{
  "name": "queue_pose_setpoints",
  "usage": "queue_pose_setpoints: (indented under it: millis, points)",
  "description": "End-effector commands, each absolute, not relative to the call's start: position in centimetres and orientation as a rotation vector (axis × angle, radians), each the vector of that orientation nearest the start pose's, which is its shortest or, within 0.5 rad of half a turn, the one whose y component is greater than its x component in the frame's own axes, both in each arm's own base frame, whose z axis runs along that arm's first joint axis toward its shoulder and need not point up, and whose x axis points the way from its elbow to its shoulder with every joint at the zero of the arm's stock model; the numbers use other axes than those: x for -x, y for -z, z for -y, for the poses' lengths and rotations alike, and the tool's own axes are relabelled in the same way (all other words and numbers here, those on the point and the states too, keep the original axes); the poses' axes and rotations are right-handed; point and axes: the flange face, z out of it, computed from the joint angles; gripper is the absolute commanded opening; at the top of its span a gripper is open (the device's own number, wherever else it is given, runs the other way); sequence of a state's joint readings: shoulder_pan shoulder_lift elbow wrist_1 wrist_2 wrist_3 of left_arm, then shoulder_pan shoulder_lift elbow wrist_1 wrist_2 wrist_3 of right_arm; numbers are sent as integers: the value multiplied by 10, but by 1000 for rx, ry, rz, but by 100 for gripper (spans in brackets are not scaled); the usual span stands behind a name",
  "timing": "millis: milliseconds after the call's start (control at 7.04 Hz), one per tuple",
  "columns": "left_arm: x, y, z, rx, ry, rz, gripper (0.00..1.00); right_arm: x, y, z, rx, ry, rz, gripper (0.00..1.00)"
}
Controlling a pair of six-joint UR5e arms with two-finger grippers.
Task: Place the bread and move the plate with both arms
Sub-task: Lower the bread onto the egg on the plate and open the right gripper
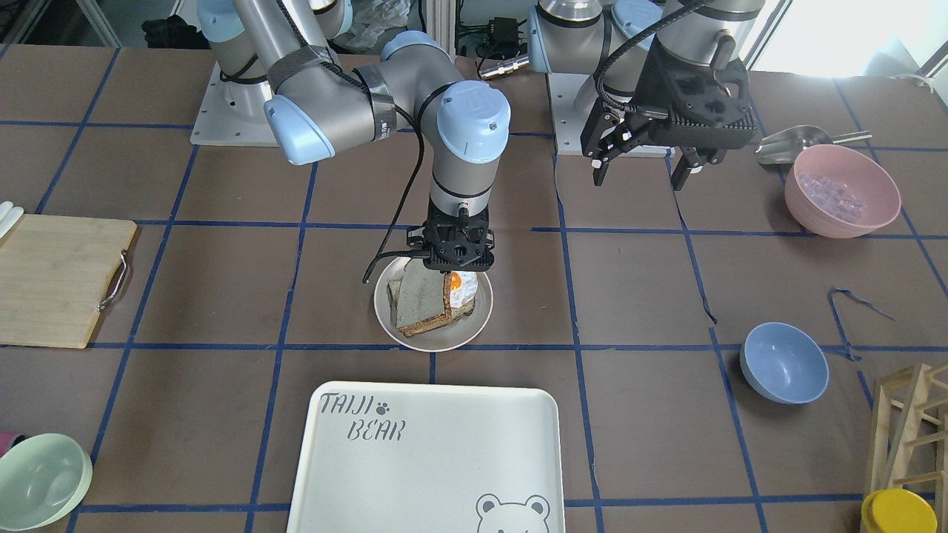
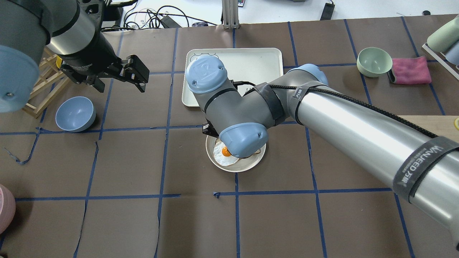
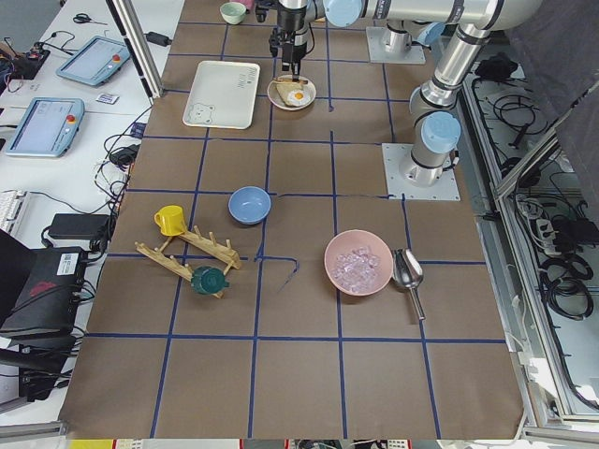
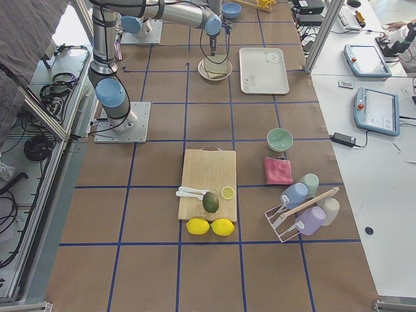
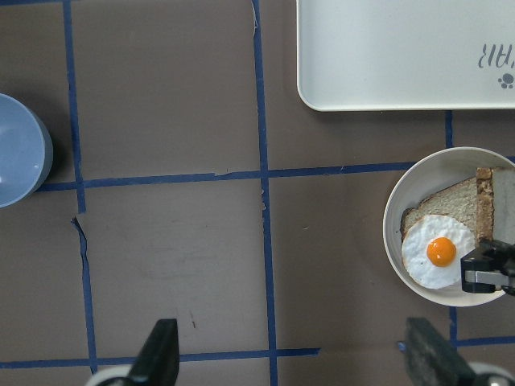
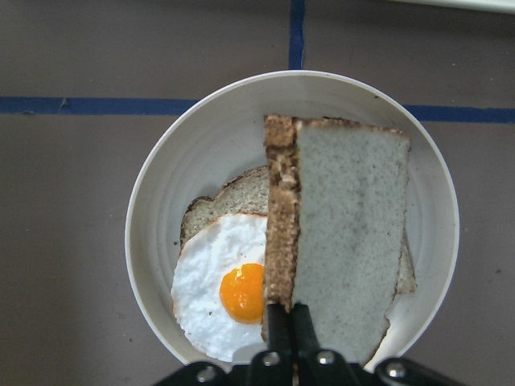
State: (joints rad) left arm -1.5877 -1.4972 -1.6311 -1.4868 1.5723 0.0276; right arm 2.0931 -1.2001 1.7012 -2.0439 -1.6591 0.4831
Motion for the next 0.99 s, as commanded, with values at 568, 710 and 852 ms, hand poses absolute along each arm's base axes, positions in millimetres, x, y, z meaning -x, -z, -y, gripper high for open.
queue_pose_setpoints:
  millis: [568,710,852]
  points:
    - [141,-503,465,-72,132,-3133,100,-409,-258,432,183,26,-3271,46]
    - [141,-505,465,-72,137,-3131,100,-414,-259,430,155,35,-3263,70]
    - [141,-505,464,-72,139,-3131,100,-414,-264,431,119,41,-3256,86]
